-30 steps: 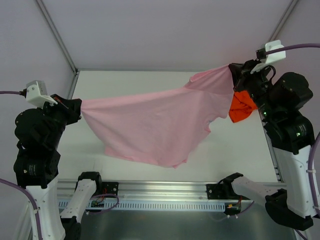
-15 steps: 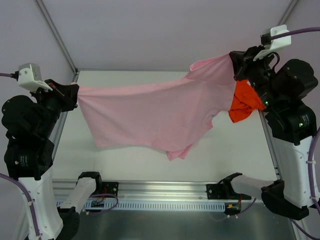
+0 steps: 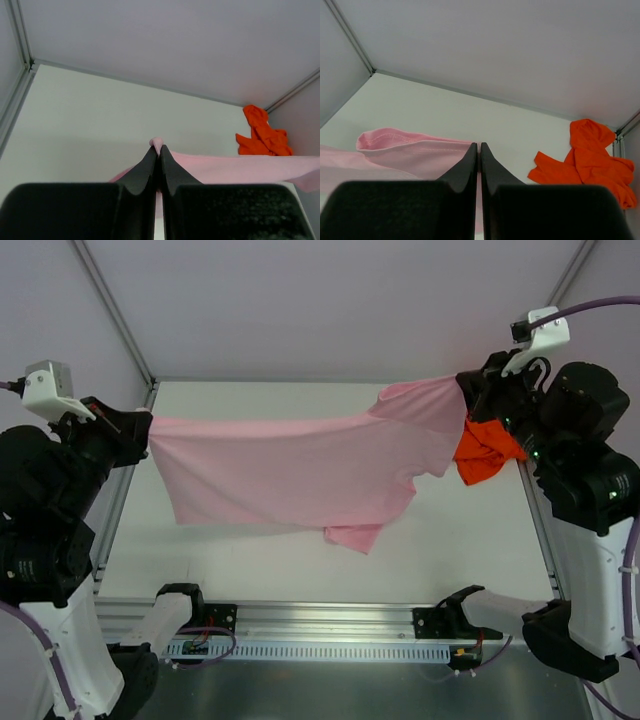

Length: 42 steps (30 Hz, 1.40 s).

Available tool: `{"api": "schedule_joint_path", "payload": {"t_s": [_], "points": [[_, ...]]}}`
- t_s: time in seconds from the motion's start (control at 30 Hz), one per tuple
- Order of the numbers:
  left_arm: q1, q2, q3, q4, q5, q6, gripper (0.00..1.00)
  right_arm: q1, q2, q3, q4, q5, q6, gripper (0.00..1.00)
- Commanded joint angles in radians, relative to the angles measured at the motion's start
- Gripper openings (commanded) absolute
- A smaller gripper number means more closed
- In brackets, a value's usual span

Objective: Fold and stack the t-shirts
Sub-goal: Flatten out the tshirt

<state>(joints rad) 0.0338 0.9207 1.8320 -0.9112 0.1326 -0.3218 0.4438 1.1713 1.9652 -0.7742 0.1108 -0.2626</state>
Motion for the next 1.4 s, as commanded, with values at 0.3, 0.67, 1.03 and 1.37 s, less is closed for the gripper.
{"api": "schedule_joint_path", "payload": {"t_s": [0.3,0.67,1.03,1.37], "points": [[0.003,-0.151,0.291,-0.144,0.068,-0.013,0.00,0.001,-0.194,0.317,-0.092,-0.174,0.017,0.01],[0.002,-0.089,0.123,-0.186,-0.082,-0.077,0.00,-0.051,-0.161,0.161,-0.197,-0.096,0.031,0.01],[0.003,0.027,-0.554,0.385,-0.010,-0.102,0.00,-0.054,0.052,-0.445,0.252,-0.022,-0.026,0.01],[0.002,0.505,-0.597,0.788,-0.090,-0.074,0.00,-0.089,0.693,-0.179,0.506,-0.014,0.014,0.01]]}}
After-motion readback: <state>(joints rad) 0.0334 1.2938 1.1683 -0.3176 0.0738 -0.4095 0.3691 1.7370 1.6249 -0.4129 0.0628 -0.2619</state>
